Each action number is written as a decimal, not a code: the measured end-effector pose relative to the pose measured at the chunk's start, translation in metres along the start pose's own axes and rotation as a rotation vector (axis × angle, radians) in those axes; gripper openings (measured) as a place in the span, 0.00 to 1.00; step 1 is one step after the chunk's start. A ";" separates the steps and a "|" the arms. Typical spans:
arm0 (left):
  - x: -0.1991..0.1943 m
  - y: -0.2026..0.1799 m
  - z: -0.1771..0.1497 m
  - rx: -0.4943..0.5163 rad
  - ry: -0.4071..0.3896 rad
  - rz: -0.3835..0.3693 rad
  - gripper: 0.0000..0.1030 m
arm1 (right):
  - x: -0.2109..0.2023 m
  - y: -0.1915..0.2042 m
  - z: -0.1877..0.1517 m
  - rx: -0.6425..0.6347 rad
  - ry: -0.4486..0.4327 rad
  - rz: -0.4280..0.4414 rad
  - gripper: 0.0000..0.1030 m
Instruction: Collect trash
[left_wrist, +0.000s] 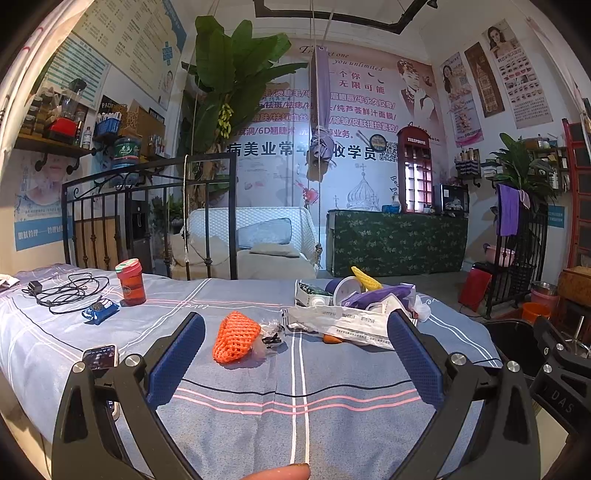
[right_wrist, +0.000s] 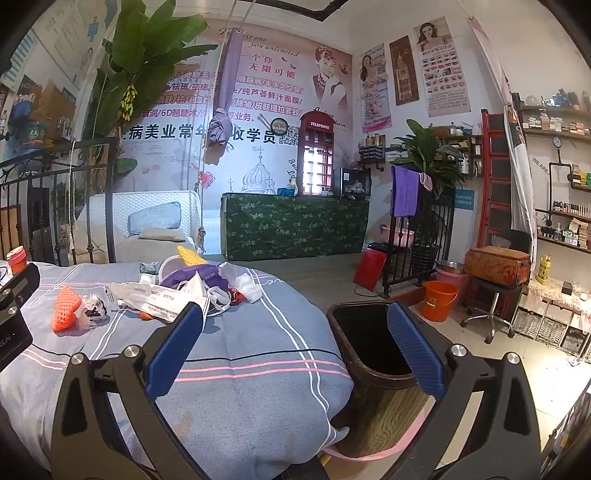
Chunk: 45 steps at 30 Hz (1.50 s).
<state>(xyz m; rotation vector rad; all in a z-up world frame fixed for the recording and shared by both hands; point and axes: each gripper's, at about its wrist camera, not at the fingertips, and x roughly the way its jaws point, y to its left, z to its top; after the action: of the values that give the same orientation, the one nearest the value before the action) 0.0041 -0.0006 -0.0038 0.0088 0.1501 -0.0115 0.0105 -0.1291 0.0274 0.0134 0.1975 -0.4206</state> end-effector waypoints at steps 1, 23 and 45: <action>0.000 0.000 0.000 0.000 0.000 0.000 0.95 | 0.000 0.000 0.000 0.001 0.000 0.000 0.95; 0.002 -0.003 0.000 -0.001 0.002 -0.001 0.95 | 0.001 0.001 0.001 -0.002 0.007 0.000 0.95; 0.004 -0.002 -0.002 -0.001 0.005 -0.002 0.95 | 0.003 0.003 -0.002 -0.002 0.018 0.000 0.95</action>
<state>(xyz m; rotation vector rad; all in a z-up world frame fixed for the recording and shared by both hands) 0.0077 -0.0024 -0.0064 0.0077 0.1548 -0.0138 0.0144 -0.1276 0.0244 0.0156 0.2155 -0.4201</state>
